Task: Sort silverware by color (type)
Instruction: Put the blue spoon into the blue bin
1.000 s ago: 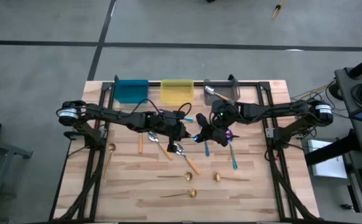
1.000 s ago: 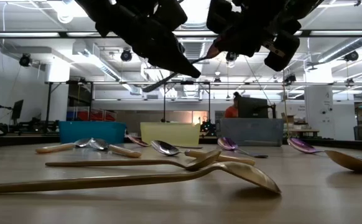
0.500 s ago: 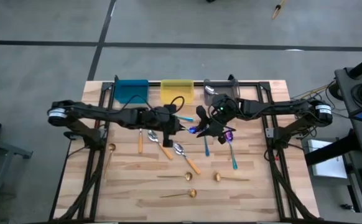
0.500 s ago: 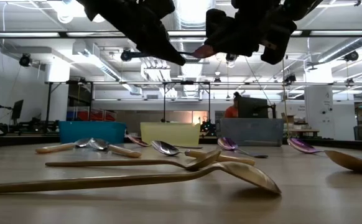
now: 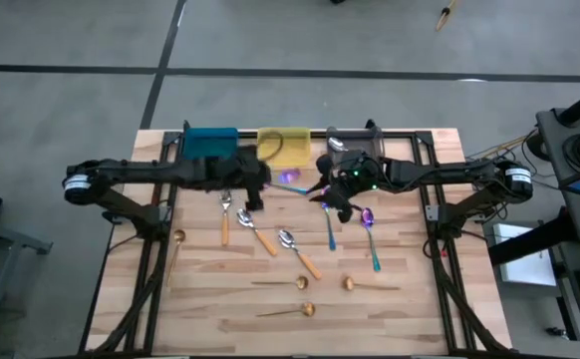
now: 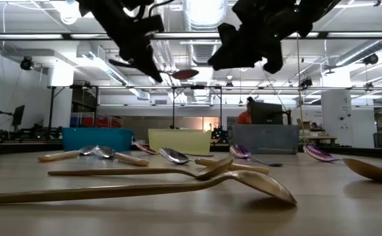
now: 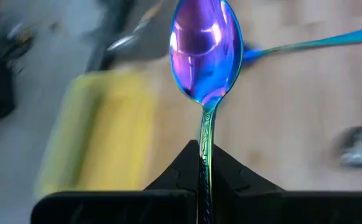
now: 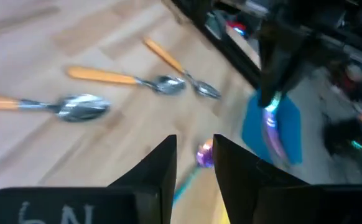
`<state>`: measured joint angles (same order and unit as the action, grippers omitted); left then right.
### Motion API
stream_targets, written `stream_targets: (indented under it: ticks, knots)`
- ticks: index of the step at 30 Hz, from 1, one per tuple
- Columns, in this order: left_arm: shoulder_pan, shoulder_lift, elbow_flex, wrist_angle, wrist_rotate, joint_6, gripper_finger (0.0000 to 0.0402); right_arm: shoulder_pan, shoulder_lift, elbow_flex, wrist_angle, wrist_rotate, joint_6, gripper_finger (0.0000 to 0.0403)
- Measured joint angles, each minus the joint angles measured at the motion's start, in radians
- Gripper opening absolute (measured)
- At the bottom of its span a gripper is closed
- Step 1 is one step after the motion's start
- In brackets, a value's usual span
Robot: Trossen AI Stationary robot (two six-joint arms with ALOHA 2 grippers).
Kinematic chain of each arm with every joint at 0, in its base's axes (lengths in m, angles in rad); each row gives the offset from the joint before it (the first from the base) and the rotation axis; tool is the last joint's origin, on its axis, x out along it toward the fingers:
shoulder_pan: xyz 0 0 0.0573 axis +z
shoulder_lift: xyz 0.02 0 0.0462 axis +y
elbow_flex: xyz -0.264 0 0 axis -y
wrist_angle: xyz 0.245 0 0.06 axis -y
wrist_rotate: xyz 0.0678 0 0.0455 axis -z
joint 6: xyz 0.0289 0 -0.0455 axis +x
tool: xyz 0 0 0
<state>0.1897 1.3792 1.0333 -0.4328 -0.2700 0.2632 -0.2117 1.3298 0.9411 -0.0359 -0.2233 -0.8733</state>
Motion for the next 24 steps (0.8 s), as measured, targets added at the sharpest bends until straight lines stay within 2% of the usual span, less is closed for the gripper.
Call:
stream_targets:
  ticks: [3, 9, 18, 24]
  knots:
    - [0.072, -0.028, 0.0, -0.098, -0.057, 0.013, 0.0001, -0.012, 0.0, 0.0, -0.001, 0.065, 0.043, 0.0087]
    - [0.251, -0.07, 0.0, -0.259, -0.144, 0.116, 0.0001, -0.032, 0.0, 0.001, 0.003, 0.071, 0.078, 0.0076]
    - [0.546, -0.034, -0.001, -0.389, -0.143, 0.304, 0.0, -0.043, 0.0, 0.001, 0.009, 0.074, 0.066, 0.0068]
    - [0.668, 0.061, -0.001, -0.392, -0.143, 0.348, 0.0, -0.044, 0.0, 0.001, 0.011, 0.075, 0.061, 0.0068]
